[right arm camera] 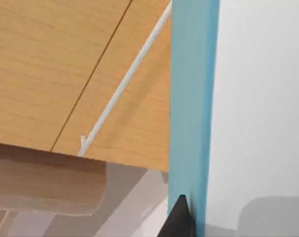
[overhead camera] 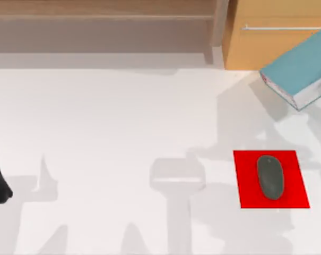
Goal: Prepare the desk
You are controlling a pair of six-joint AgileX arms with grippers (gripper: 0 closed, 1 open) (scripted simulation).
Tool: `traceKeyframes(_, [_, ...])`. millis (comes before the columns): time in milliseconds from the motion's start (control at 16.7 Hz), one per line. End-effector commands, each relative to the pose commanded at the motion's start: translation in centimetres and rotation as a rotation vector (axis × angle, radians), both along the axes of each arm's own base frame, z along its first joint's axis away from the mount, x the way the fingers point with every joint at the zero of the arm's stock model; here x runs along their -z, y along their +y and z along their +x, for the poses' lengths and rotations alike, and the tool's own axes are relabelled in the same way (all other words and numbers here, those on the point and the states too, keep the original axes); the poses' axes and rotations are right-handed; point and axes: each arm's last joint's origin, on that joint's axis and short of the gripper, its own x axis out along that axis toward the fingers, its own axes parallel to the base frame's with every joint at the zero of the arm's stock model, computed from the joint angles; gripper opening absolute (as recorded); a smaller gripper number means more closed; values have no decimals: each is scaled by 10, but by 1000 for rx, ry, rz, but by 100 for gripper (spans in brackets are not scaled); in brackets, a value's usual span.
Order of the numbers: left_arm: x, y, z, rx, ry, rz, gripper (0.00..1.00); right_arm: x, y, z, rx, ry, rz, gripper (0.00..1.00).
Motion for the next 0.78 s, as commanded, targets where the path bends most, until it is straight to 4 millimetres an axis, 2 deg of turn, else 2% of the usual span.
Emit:
traceKeyframes(240, [0, 0, 0, 0, 0, 0, 100, -8, -80, 12, 221, -34, 198, 0])
traceKeyframes(420, [0, 0, 0, 0, 0, 0, 100, -9, -129, 22, 328, -58, 310, 0])
traceKeyframes(600, [0, 0, 0, 0, 0, 0, 100, -2, -162, 32, 383, -63, 388, 0])
traceKeyframes(780, [0, 0, 0, 0, 0, 0, 100, 4, -174, 39, 398, -59, 424, 0])
